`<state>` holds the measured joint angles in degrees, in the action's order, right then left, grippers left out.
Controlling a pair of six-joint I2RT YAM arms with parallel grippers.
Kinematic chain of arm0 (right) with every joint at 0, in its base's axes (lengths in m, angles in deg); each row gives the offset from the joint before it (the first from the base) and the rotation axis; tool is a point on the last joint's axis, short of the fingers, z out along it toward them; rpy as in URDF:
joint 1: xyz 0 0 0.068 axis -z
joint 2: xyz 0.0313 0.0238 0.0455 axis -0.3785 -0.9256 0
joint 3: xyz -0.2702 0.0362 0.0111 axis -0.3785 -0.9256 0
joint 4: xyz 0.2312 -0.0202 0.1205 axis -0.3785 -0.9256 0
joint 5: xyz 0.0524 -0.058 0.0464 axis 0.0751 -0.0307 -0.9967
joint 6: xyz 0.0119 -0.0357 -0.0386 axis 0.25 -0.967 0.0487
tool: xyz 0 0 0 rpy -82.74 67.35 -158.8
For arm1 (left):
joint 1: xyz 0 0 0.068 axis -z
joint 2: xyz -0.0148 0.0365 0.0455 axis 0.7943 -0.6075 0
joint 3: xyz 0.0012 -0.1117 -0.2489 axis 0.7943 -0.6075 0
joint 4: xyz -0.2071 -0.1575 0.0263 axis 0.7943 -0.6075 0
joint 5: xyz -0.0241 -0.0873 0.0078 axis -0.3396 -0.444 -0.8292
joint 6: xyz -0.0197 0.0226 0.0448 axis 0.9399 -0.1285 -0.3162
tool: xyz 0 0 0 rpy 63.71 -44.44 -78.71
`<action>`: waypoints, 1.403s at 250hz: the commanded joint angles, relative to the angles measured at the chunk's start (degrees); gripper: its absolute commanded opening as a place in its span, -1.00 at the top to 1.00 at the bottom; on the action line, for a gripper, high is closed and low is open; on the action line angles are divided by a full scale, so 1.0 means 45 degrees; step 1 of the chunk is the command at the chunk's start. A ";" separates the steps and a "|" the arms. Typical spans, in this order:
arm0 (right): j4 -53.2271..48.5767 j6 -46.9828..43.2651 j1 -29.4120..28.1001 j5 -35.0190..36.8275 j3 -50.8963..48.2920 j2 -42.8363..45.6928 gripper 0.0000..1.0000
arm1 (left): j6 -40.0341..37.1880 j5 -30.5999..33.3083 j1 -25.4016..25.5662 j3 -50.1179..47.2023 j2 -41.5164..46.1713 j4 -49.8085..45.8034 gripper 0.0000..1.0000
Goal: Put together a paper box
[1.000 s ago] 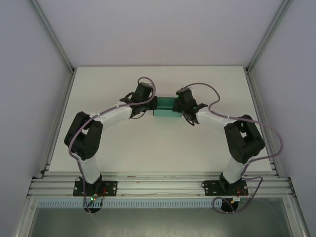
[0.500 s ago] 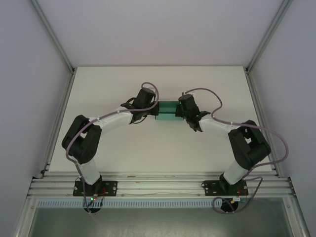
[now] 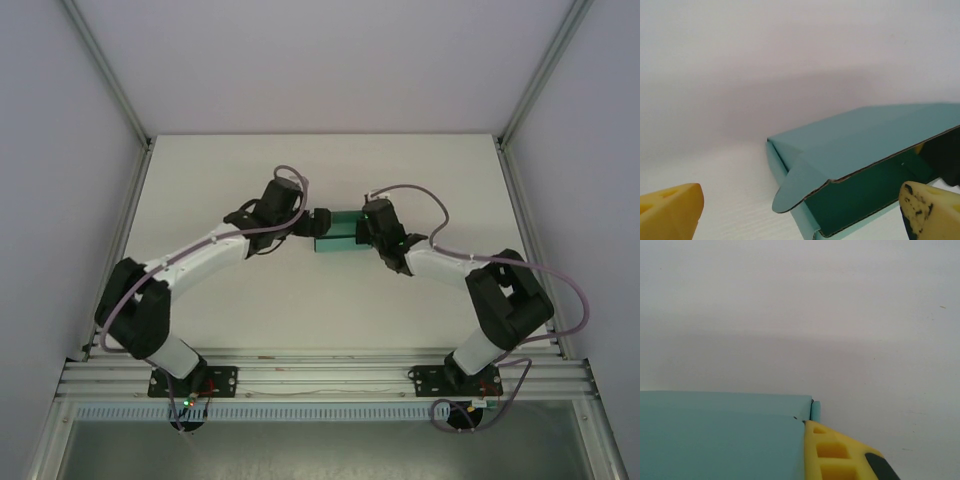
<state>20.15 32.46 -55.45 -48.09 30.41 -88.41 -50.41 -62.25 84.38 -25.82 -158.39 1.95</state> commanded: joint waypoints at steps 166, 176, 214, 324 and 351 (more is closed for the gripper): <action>0.3181 -0.0781 -0.2101 0.2076 -0.1396 -0.1020 0.71 | 0.3707 -0.4978 -0.2884 -0.0833 -0.2648 0.1908 -0.73; 0.3155 -0.0759 -0.2167 0.2087 -0.1416 -0.1043 0.68 | 0.3795 -0.5118 -0.2884 -0.0992 -0.2711 0.2141 -0.71; 0.2620 -0.0471 -0.2288 0.2118 -0.1391 -0.0700 0.61 | 0.3807 -0.5441 -0.2885 -0.1401 -0.3019 0.2532 -0.56; -0.0489 0.1145 -0.2304 0.0884 -0.2862 0.3329 0.09 | 0.4045 -0.5936 -0.2874 -0.2237 -0.3630 0.3522 -0.30; -0.1303 0.1550 -0.2293 0.0979 -0.3332 0.4876 -0.10 | 0.3946 -0.6064 -0.2879 -0.2280 -0.3795 0.3646 -0.25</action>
<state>20.72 36.26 -65.59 -44.20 17.38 -72.52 -32.44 -88.79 71.33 -34.63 -173.25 17.86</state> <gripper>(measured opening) 0.505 0.640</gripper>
